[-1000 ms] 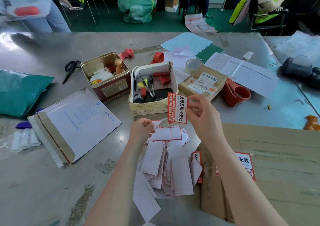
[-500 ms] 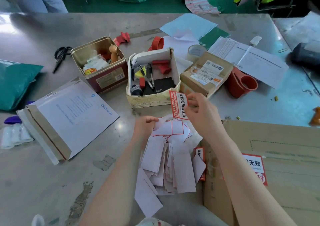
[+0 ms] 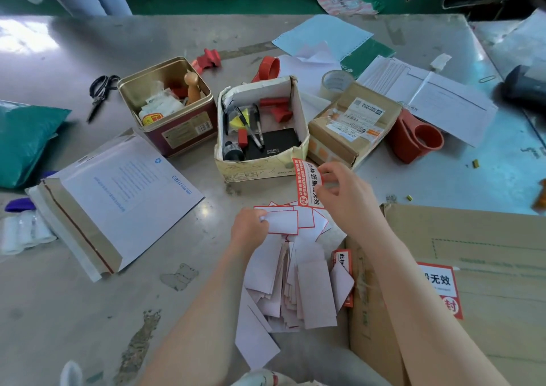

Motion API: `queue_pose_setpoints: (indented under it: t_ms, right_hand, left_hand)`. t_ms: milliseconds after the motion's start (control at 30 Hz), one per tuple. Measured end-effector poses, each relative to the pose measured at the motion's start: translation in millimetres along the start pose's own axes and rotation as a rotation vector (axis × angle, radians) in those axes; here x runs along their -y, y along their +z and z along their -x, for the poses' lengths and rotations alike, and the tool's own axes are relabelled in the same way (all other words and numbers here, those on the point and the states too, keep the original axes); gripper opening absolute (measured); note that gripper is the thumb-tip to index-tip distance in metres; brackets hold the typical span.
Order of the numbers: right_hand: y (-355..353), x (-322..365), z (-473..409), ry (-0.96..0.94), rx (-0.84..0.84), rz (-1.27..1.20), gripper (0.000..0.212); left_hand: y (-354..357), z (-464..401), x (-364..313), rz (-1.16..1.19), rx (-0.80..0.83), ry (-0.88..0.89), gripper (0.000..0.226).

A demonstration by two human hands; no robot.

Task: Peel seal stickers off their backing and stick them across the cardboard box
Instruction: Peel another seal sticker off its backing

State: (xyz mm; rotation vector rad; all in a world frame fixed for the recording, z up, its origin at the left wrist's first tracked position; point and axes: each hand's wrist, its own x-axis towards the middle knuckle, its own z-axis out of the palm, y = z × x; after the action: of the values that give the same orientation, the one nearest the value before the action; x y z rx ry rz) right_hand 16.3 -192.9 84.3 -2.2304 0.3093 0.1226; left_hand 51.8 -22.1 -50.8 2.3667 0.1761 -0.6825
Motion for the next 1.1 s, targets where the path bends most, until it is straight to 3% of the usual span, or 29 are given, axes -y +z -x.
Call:
queue_pose_setpoints:
  t_ms: [133,267,500,600,700,1100]
  right_hand:
    - [0.2,-0.3,1.1,-0.020,0.006,0.018,0.030]
    - [-1.6,0.9,3.5,-0.032,-0.003,0.036,0.030]
    - [-6.5,9.5,12.6,-0.071,0.001,0.065,0.028]
    - [-8.9,12.9,18.8,-0.100,0.002,0.071,0.028]
    - [-13.4,15.2,27.6,-0.130,-0.027,0.055,0.027]
    - [-32.0,7.5,61.9,-0.148,-0.172,-0.107,0.032]
  left_hand:
    - [-4.0,-1.8,-3.4,-0.080,0.002,0.002,0.043]
    - [-16.4,0.2,-17.4,-0.040,-0.098,0.079,0.042]
    - [-56.2,44.5,-73.2,0.079,-0.407,0.584,0.038]
    - [-67.2,62.4,-88.0,0.033,-0.470,0.720,0.021]
    - [-70.7,73.4,-93.8,-0.027,-0.488,0.763,0.007]
    - [-67.2,123.1,-112.1,-0.124,-0.464,0.891,0.004]
